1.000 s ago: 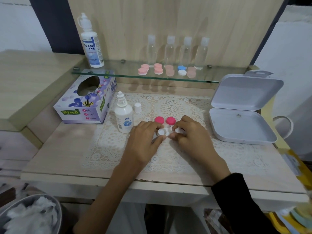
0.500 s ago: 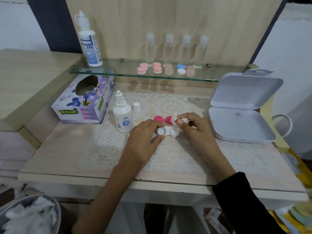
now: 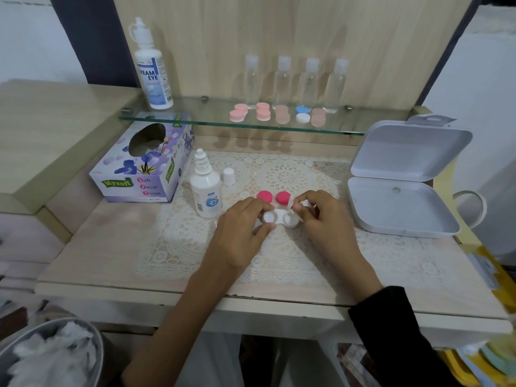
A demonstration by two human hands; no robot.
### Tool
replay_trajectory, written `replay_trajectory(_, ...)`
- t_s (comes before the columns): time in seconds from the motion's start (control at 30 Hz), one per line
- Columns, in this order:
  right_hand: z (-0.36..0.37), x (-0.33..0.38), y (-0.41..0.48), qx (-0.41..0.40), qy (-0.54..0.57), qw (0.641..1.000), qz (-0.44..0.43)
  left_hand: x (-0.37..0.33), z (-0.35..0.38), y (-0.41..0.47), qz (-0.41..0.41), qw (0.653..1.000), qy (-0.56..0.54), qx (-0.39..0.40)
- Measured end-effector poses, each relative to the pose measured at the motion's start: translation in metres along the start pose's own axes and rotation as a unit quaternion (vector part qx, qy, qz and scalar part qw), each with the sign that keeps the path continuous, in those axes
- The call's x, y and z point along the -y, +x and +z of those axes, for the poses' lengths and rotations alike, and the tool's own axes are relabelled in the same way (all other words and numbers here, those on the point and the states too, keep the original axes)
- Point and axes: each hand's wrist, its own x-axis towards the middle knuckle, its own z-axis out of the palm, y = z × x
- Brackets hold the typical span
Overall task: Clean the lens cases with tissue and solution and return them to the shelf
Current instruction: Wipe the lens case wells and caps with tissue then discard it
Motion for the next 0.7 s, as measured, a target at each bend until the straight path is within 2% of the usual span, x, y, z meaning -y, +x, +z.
replay_trajectory(0.1, -0.003, 0.004, -0.003, -0.011, -0.041, 0.999, 0.021, 0.000, 0.000, 0.000, -0.001, 1.000, 0.001, 0.000)
replay_trajectory(0.27, -0.004, 0.001, -0.004, -0.024, -0.045, 0.998, 0.043, 0.000, 0.000, -0.001, 0.001, 1.000, -0.004, 0.001)
replay_trajectory(0.4, 0.000, -0.003, -0.003, -0.044, 0.060, 0.997, 0.001, 0.001, 0.000, -0.001, -0.001, 1.000, -0.003, 0.001)
replay_trajectory(0.47, 0.002, -0.002, -0.003, -0.016, 0.096, 0.995, -0.028, 0.001, 0.000, 0.000, 0.002, 1.000, -0.001, 0.000)
replay_trajectory(0.57, 0.004, -0.004, -0.002, 0.015, 0.079, 0.996, -0.038, 0.002, 0.000, -0.001, 0.001, 1.000, -0.002, -0.001)
replay_trajectory(0.7, 0.003, -0.010, 0.001, -0.012, 0.015, 1.000, 0.000, 0.001, 0.002, -0.002, 0.002, 1.000, -0.006, -0.002)
